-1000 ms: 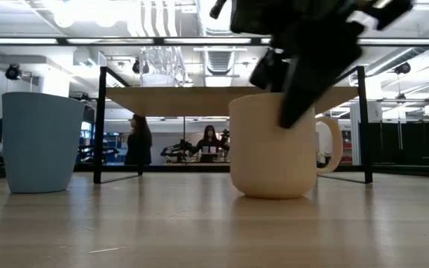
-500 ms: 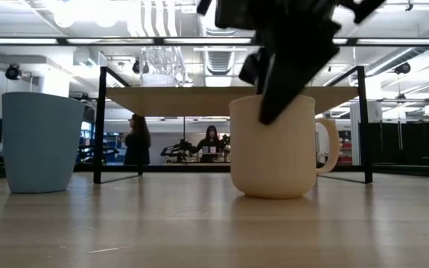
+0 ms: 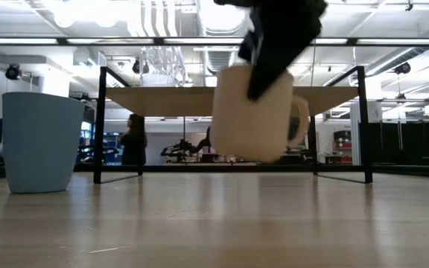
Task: Stack small to large cups/mugs on shelf
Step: Put the yellow mug on the shelf
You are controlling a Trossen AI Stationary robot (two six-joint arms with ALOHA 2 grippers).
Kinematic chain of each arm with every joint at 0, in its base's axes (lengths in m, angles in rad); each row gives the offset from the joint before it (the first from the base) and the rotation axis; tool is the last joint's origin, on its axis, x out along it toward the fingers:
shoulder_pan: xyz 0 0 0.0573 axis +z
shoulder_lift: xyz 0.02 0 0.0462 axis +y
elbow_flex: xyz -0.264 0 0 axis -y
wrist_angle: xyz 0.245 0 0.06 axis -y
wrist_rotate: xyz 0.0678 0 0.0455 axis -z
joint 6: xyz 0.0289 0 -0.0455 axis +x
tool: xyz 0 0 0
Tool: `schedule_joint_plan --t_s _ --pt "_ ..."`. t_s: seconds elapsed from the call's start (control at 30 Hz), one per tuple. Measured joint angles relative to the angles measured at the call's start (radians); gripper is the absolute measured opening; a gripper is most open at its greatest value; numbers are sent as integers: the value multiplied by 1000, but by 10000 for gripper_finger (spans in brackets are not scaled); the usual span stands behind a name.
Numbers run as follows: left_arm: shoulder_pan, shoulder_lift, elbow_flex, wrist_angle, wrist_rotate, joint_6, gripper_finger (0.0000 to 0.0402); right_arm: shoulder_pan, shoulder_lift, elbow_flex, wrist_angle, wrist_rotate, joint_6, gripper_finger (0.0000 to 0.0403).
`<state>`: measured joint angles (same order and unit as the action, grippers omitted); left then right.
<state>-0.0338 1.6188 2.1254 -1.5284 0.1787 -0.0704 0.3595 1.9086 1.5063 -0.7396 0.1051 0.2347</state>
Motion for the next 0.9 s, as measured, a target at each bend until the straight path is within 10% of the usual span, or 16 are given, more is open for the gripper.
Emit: schedule_joint_plan --t_s 0.47,0.9 --pt "0 0 0 0 0 0 62 -20 -27 381 -294 258 -88 12" --pt "-1 0 0 0 0 0 62 -50 -25 413 -410 308 -80 12"
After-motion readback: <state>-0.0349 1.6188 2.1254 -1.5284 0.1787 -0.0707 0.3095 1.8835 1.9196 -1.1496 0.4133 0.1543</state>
